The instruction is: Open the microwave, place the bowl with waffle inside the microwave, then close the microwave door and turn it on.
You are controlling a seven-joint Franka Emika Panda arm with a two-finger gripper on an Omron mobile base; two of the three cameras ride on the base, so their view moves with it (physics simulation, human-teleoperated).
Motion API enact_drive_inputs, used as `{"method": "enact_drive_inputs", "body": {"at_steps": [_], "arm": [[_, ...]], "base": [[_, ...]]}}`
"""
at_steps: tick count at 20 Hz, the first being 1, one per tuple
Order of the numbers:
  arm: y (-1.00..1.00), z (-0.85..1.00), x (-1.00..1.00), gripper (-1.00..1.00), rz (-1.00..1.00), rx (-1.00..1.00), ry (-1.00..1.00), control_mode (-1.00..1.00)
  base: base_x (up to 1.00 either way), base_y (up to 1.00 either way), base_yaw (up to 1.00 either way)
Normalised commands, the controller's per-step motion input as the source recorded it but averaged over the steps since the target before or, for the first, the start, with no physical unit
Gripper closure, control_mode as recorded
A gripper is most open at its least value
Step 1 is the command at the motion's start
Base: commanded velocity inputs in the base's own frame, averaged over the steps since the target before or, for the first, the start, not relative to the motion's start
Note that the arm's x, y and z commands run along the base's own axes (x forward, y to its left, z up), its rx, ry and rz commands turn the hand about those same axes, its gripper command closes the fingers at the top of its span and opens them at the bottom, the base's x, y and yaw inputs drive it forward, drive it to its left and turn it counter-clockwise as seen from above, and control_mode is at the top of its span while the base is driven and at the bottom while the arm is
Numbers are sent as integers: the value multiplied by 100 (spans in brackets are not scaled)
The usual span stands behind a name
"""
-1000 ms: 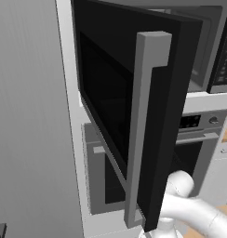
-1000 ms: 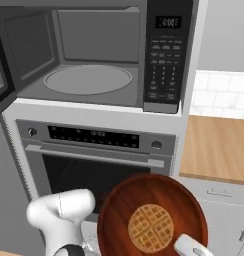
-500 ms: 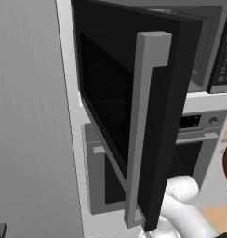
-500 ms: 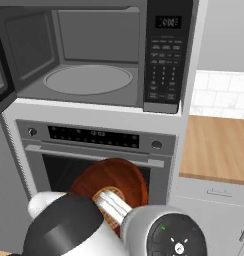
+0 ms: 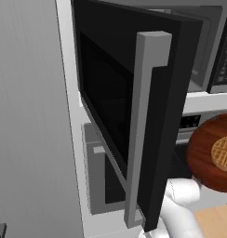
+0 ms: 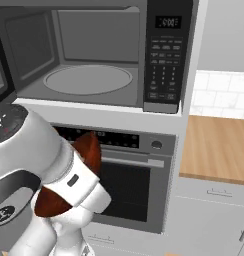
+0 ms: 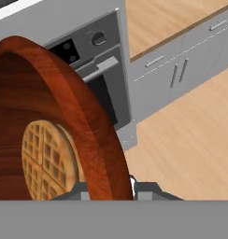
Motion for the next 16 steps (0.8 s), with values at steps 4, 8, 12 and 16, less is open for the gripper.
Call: {"method": "enact_drive_inputs", "body": {"at_steps": [4,8,12,16], "arm": [[72,29,39,100,0,0,4,-100],[21,31,37,100,1,9,0,-100],[2,33,44,100,9,22,0,-100],[10,26,38,100,3,30,0,-100]], "base": [[0,0,0],[0,0,0],[0,0,0],[0,0,0]]}}
